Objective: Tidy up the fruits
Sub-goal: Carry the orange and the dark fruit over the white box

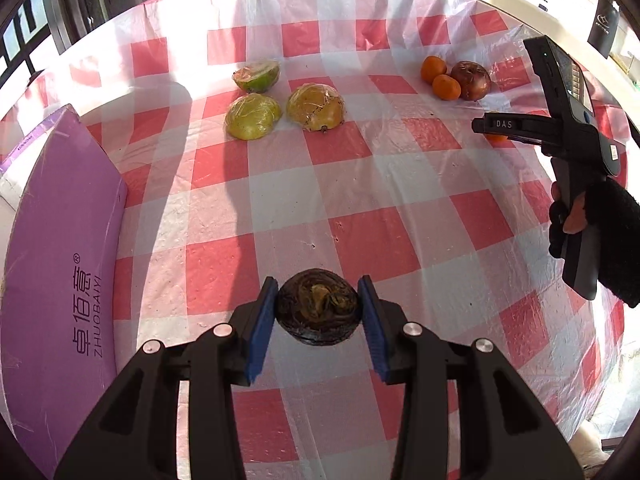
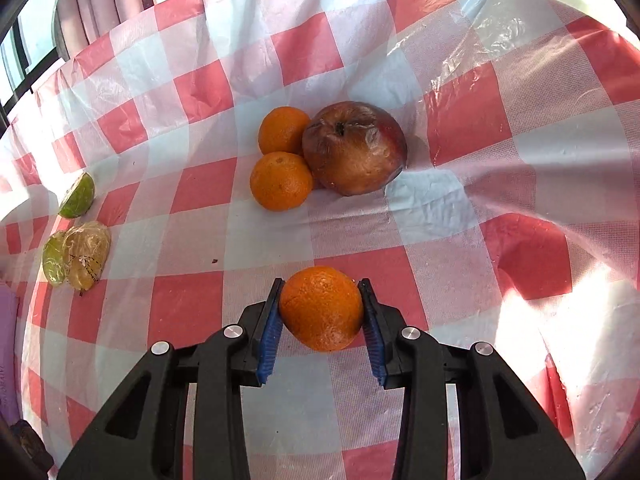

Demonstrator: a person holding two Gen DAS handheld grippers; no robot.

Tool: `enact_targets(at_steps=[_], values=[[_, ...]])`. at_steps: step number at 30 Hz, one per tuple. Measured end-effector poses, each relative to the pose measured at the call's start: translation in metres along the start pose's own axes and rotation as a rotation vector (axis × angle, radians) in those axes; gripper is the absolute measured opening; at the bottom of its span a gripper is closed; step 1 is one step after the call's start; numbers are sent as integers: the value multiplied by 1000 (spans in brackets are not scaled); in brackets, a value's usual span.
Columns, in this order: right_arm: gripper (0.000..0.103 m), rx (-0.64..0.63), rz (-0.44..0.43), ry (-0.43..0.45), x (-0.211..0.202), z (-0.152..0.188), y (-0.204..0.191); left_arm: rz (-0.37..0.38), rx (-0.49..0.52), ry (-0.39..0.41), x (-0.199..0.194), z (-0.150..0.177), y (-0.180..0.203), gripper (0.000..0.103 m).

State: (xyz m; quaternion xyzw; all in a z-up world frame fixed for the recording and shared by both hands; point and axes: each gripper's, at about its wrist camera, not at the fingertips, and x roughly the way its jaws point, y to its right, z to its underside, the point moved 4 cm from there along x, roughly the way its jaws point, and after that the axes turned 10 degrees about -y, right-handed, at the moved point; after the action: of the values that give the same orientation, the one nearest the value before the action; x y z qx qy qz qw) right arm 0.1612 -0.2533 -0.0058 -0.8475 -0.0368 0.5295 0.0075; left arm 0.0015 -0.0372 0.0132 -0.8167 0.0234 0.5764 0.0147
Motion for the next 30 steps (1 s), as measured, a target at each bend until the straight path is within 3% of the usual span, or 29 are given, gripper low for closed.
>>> enact_targets(at_steps=[5,12,18,25,30], values=[[37,-57,-60,-54,-30,60,-35,26,-2,-2,-11,11,-20,41],[37,-138,-104,-113,-58,132,-93,65,64,61,-37,6,-40,41],[37,-91,-92,-149,-68,167,-112,119,123,94,-55,5,-49,41],[37,-59,-96,-185,-73,194,-146,228,90,150,-85,-2,-77,41],[37,-108,-96,-138,-87,190,-186,232,84,181,-96,-5,-102,41]])
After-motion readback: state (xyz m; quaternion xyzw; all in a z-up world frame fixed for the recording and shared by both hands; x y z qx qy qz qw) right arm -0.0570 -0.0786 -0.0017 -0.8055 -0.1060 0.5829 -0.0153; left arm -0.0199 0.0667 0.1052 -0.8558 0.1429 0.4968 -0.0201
